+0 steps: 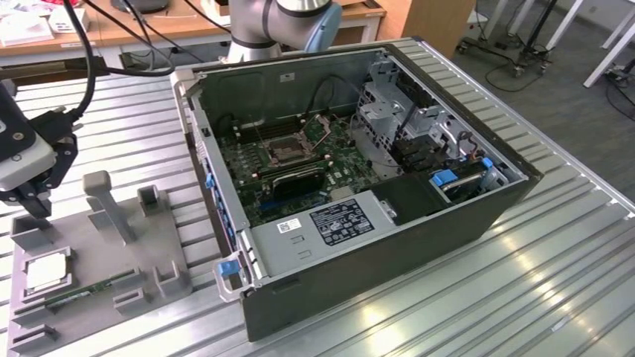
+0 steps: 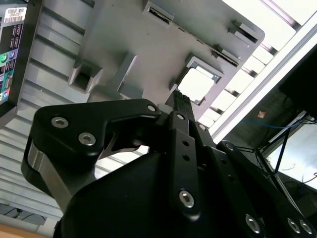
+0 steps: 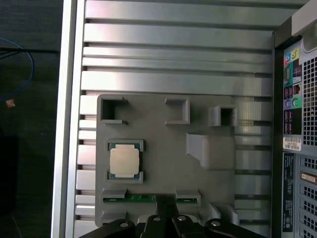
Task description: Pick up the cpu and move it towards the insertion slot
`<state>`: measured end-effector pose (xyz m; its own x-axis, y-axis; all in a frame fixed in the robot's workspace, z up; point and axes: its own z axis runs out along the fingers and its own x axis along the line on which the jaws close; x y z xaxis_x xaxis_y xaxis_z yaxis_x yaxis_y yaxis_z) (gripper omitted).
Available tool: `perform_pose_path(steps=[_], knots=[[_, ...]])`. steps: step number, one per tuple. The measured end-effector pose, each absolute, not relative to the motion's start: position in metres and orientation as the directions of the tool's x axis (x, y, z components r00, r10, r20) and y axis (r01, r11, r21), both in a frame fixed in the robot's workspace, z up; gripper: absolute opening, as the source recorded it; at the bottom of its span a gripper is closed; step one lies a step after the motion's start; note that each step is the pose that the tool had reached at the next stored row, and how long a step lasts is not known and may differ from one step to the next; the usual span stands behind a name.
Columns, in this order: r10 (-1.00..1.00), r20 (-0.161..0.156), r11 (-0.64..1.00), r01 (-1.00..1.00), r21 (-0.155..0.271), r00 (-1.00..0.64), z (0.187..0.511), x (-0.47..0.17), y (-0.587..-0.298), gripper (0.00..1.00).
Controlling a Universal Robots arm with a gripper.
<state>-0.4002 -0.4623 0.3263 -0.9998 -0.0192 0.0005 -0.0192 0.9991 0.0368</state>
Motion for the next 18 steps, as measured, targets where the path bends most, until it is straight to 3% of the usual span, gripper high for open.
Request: perform_pose_path(steps=[18], knots=[[-0.019, 0.001, 0.999, -0.019, 0.036, -1.0, 0.3227, -0.402, -0.4659, 0.11]])
